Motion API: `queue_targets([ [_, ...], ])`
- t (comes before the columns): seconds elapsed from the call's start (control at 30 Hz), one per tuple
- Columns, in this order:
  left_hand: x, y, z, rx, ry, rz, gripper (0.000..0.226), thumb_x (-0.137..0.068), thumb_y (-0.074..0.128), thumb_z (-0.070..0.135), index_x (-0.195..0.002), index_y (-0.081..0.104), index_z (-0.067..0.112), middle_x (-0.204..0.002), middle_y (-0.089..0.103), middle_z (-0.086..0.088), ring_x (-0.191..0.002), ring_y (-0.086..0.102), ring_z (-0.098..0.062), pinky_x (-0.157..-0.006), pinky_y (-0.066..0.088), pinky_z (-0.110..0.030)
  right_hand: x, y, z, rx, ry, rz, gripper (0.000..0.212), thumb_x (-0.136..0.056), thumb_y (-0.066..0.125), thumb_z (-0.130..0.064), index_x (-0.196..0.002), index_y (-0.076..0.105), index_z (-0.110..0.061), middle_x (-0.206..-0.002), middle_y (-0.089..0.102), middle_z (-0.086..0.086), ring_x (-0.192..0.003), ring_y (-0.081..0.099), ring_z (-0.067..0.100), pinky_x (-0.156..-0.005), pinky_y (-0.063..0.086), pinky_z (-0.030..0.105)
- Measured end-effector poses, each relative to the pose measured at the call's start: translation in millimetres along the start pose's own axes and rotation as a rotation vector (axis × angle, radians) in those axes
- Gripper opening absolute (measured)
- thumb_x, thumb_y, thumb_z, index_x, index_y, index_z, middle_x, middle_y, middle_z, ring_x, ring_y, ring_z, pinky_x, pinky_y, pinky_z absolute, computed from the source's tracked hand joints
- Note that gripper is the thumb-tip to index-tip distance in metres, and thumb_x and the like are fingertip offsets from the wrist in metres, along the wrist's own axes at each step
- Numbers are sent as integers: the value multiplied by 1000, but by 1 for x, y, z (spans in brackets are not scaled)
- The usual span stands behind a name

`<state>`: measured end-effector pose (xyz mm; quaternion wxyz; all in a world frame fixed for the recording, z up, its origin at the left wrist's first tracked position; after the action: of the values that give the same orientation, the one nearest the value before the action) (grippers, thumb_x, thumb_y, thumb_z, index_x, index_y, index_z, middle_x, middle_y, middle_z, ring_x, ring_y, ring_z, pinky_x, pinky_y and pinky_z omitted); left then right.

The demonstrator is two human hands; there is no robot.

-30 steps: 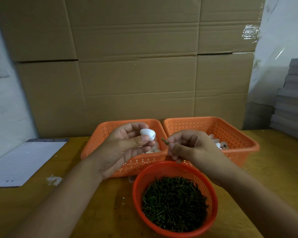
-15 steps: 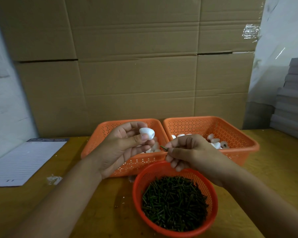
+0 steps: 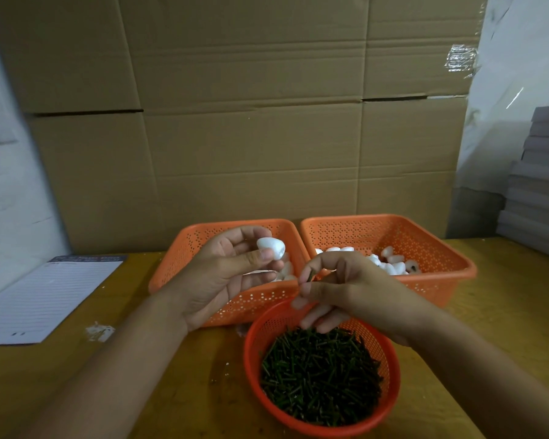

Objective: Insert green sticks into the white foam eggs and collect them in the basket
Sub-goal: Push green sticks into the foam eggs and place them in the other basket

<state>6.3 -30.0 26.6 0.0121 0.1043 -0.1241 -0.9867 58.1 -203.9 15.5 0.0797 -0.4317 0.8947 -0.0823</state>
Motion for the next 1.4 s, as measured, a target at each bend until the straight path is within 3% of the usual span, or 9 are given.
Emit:
queue_targets([
  [0.13, 0, 1, -1, -24, -6, -3, 47, -67, 83, 16, -111, 65, 12, -107, 74, -12, -93, 72, -22, -77, 60, -30, 0, -6, -7, 85, -112, 106, 6, -86, 75, -12, -82, 77, -15, -75, 74, 7, -69, 70, 13, -57, 55, 22],
  [0.2, 1, 2, -1, -42, -12, -2, 49, -67, 83, 17, -113, 67, 13, -109, 74, -11, -94, 72, -21, -76, 59, -29, 1, -9, -10, 35, -154, 152, 7, -82, 76, -17, -85, 80, -13, -71, 72, 4, -65, 64, 8, -57, 51, 20],
  [0.33, 1, 4, -2, -9, -23, -2, 43, -66, 84, 14, -107, 69, 12, -105, 74, -11, -90, 71, -18, -68, 58, -24, 1, -17, -8, -147, -143, 214, 19, -85, 69, -21, -96, 80, -11, -78, 71, 5, -68, 59, 11, -61, 51, 17],
  [0.53, 0, 3, -3, 44, -11, -43, 35, -67, 84, 7, -100, 73, 14, -107, 73, -14, -98, 73, -25, -80, 59, -28, 1, -23, -9, -267, -168, 294, 12, -85, 68, -7, -93, 77, -6, -83, 75, 14, -72, 69, 13, -63, 55, 19],
  [0.7, 1, 4, -2, 21, 14, -104, 32, -72, 83, 11, -103, 78, 19, -112, 73, -10, -99, 72, -22, -83, 57, -29, 2, -21, -14, -293, -190, 279, 10, -74, 72, -18, -79, 77, -10, -80, 74, 15, -65, 67, 12, -58, 54, 20],
  [0.97, 8, 14, 1, 13, 25, -303, 37, -78, 85, 25, -113, 74, 19, -118, 71, -5, -98, 70, -17, -85, 57, -35, 3, -17, -15, -242, -195, 212, 19, -81, 65, -18, -94, 74, -6, -85, 75, 12, -70, 67, 11, -59, 54, 19],
  [1.1, 6, 10, -2, -16, 11, -220, 39, -73, 88, 26, -110, 75, 20, -107, 72, -6, -96, 70, -18, -83, 58, -34, 4, -15, -18, -216, -228, 245, 16, -77, 70, -23, -85, 77, -11, -84, 75, 14, -68, 67, 12, -57, 53, 20],
  [1.27, 1, 3, -5, -6, 16, -35, 31, -66, 86, 11, -94, 78, 20, -100, 73, -6, -84, 71, -20, -78, 60, -32, 5, -15, -21, -220, -276, 331, 11, -74, 72, -23, -70, 78, -15, -69, 73, 8, -57, 62, 8, -49, 49, 18],
  [1.4, 1, 7, -5, 1, 29, -19, 28, -64, 83, 8, -89, 76, 19, -99, 72, -7, -83, 71, -21, -76, 60, -29, 6, -15, -20, -218, -289, 408, 10, -75, 73, -24, -70, 77, -16, -70, 72, 9, -58, 61, 9, -48, 48, 20],
])
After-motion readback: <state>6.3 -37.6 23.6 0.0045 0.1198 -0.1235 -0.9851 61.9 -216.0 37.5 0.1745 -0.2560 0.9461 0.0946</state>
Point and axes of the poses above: each hand's wrist, its own x-axis away from the middle knuckle, its own y-axis out of the palm, z = x × y, the point moved 5 cm from there along -x, towards the middle knuckle
